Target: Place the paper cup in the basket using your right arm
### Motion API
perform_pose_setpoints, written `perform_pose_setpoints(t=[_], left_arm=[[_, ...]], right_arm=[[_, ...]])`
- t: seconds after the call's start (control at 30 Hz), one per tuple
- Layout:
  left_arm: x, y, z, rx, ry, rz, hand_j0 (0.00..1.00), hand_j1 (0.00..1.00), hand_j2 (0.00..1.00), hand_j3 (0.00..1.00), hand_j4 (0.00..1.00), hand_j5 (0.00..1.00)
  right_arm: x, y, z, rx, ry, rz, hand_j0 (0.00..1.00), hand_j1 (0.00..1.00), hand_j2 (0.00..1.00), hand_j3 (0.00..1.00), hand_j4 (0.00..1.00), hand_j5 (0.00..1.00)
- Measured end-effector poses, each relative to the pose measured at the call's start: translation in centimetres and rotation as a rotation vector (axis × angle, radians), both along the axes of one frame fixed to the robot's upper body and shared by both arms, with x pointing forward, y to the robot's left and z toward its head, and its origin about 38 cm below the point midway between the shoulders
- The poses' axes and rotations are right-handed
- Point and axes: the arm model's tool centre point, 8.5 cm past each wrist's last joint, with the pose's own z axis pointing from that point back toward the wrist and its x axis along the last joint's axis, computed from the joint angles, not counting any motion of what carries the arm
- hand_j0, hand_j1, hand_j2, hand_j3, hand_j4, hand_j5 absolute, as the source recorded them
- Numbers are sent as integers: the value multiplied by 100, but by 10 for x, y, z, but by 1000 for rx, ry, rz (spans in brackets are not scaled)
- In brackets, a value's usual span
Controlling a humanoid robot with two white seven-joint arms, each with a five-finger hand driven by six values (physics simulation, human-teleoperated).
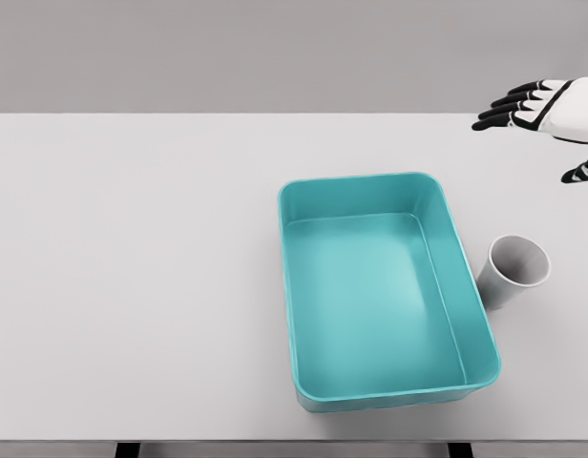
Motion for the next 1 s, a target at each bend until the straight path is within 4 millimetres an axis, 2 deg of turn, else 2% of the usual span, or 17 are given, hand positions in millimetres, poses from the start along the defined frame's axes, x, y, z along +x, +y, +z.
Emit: perform_pose_setpoints(t=[0.13, 0.2, 0.3, 0.43, 0.63, 1.0], left_arm=[[0, 0, 0, 0, 0, 0, 100, 100, 100, 100, 100, 100], [0, 0, 0, 0, 0, 0, 100, 100, 100, 100, 100, 100], [0, 0, 0, 0, 0, 0, 100, 100, 100, 100, 100, 100], [0, 0, 0, 0, 0, 0, 100, 100, 100, 100, 100, 100], [0, 0, 0, 0, 0, 0, 100, 100, 100, 100, 100, 100], [0, 0, 0, 0, 0, 0, 100, 100, 100, 100, 100, 100]], right_arm=[[5, 10, 2, 35, -3, 11, 100, 100, 100, 100, 100, 100], [6, 11, -1, 121, 50, 8, 100, 100, 100, 100, 100, 100], [14, -17, -2, 295, 159, -75, 100, 100, 100, 100, 100, 100], [24, -57, -21, 414, 262, -202, 100, 100, 100, 100, 100, 100], [17, -84, -50, 391, 352, -281, 100, 100, 100, 100, 100, 100], [-6, -102, -90, 305, 464, -289, 100, 100, 100, 100, 100, 100]])
